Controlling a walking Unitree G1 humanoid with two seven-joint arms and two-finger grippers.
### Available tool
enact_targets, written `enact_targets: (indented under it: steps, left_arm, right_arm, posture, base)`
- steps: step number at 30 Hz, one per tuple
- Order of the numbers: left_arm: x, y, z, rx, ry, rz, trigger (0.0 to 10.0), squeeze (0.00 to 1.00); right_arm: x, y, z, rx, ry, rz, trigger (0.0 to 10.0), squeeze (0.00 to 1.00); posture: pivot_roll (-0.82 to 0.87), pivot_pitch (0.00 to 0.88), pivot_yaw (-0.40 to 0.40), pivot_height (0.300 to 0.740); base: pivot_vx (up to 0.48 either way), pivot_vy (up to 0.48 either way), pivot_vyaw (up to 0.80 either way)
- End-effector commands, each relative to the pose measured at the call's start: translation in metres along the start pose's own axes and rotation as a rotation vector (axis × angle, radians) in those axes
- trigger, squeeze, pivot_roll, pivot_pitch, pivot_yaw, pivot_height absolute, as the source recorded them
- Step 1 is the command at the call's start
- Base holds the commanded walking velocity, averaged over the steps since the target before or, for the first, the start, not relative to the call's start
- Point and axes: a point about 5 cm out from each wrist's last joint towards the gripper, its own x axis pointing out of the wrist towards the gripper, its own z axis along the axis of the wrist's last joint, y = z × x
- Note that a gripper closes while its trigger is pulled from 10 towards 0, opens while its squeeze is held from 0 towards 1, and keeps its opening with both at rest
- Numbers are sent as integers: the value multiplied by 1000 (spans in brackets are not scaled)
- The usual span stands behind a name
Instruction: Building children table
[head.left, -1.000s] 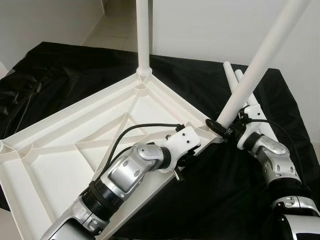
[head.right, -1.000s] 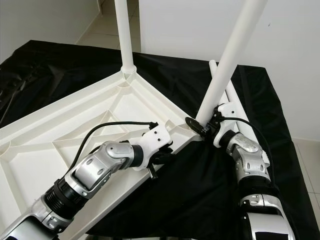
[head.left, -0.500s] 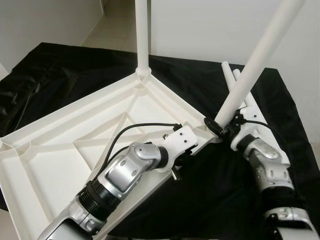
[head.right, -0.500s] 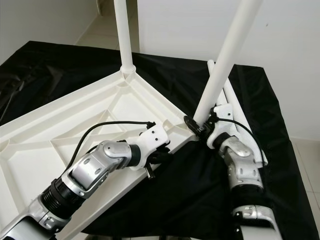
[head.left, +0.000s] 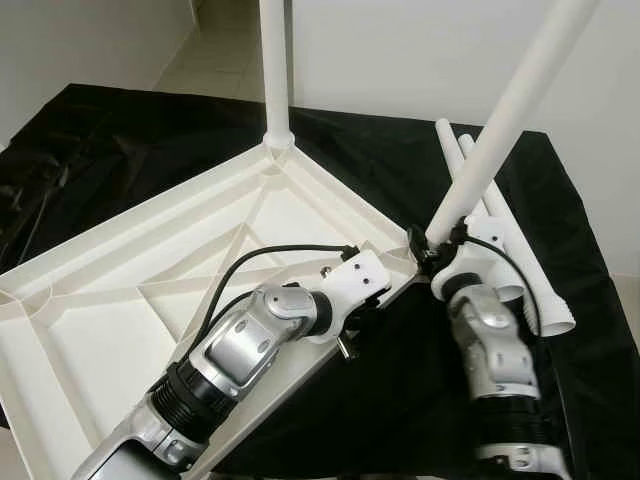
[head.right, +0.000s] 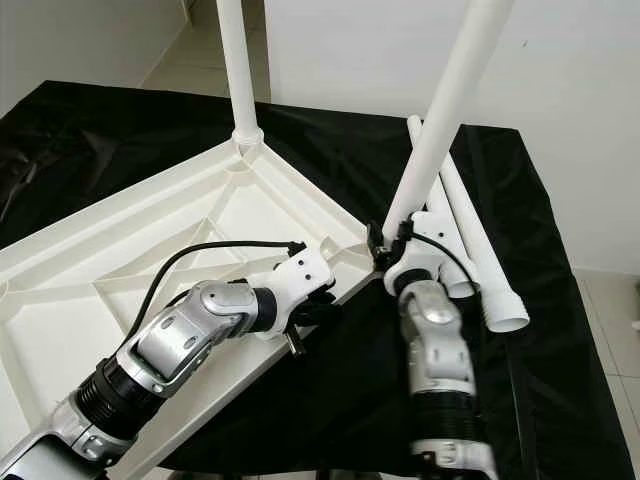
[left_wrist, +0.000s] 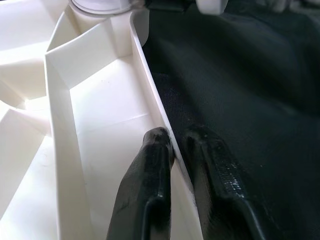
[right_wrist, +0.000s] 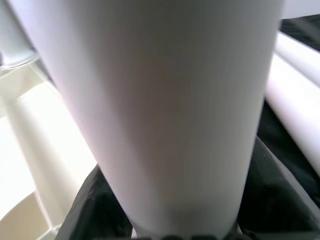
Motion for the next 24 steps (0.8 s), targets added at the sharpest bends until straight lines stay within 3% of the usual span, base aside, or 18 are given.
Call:
enact_targets:
  steps: [1,8,23,24]
  left_arm:
    - [11,-18,-16,-42,72,-108,10000,0]
    - [12,-19,-16,-38,74,-113,10000,0]
    - [12,-18,-15,-39,75,-111,10000,0]
    - [12,-18,-15,-39,75,-112,10000,0]
  right_arm:
    - [-1,7,1,49,-1,-42,10000,0]
    - [-8,17,-6,30,20,-222,10000,0]
    - [-10,19,-6,-11,42,-267,10000,0]
    - [-10,18,-6,-3,41,-246,10000,1000]
  posture:
    - [-52,109,4,740]
    - [-48,106,2,740]
    - [-52,101,1,740]
    - [-52,101,1,740]
  base:
    - [0,0,0]
    - [0,0,0]
    - [0,0,0]
    - [0,0,0]
